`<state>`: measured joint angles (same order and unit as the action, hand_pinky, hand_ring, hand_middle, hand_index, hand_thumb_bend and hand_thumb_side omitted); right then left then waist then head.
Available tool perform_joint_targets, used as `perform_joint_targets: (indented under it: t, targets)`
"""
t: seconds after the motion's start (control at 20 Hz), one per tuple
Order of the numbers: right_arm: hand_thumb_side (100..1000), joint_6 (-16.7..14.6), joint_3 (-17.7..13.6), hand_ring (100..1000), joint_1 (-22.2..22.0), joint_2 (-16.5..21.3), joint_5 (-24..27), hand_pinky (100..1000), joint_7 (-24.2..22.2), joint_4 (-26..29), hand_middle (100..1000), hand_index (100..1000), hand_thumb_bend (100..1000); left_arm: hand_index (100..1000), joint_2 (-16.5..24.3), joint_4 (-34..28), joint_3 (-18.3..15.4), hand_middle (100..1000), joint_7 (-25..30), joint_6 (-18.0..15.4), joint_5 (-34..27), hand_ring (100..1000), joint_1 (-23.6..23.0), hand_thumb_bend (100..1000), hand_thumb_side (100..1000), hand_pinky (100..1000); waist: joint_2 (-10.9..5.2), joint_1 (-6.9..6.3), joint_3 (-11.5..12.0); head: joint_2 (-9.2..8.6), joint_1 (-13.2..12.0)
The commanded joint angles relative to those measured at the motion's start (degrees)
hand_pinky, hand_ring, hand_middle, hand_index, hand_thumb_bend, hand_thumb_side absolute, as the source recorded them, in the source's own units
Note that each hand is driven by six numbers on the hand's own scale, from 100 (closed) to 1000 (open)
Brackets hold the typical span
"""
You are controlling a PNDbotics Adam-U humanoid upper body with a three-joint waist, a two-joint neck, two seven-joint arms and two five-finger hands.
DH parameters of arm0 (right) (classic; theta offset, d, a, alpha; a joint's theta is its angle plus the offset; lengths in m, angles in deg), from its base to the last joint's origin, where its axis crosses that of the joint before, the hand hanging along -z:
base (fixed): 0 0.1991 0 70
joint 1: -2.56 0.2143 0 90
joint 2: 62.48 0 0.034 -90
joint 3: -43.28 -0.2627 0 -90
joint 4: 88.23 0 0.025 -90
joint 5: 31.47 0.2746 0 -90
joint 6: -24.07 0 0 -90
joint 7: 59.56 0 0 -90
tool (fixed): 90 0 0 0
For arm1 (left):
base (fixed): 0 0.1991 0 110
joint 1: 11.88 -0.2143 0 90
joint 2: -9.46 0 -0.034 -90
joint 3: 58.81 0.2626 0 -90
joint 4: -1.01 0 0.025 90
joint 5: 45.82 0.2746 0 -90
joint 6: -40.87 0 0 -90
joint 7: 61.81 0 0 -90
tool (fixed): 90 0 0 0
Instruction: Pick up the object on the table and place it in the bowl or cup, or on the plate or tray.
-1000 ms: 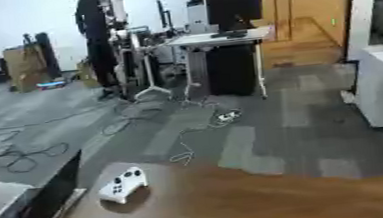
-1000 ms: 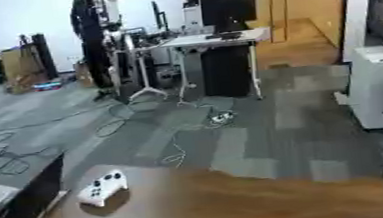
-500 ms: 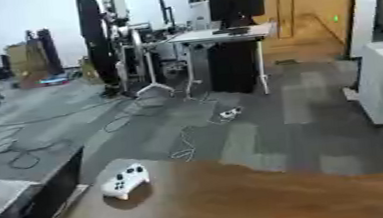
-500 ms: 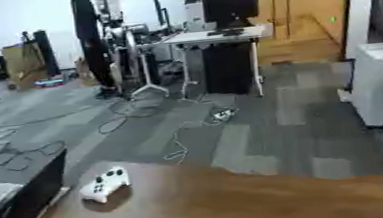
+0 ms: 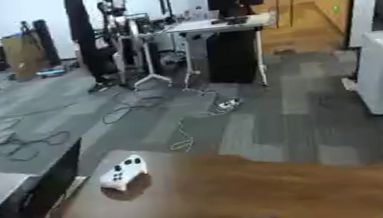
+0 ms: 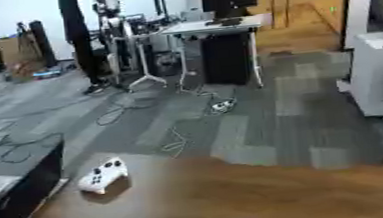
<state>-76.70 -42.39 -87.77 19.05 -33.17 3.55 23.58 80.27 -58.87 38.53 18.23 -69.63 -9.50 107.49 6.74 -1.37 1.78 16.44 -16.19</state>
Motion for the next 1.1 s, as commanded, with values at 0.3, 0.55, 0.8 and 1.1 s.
perform_joint_targets:
  t: [0.3,0.55,0.8,1.1]
  targets:
    - [595,-0.3,0.2,583,0.8,0.1,-0.3,507,-0.4,1.4,587,1000,100,988,-1.0,1.8,1.0,884,0.0,-0.1,1.0,768,-0.2,520,613,492,0.06,0.04,-0.2,6.35,-1.3]
    - [592,-0.4,0.2,583,0.8,0.2,-0.2,507,-0.5,1.5,587,1000,100,988,-1.0,1.8,1.0,884,0.1,-0.1,1.3,769,0.0,519,615,493,0.07,0.01,0.0,9.16,-2.0]
    - [587,-0.5,0.3,583,0.8,0.3,-0.3,507,-0.6,1.6,587,1000,100,989,-1.1,1.8,1.2,884,0.1,-0.1,1.9,770,0.1,515,620,497,0.22,0.03,-0.1,11.27,-2.0]
    - [583,-0.6,0.4,583,0.7,0.3,-0.3,507,-0.7,1.7,587,1000,100,989,-1.2,1.8,1.2,883,0.1,-0.2,2.4,770,0.2,507,631,500,0.21,0.17,0.0,12.23,0.9]
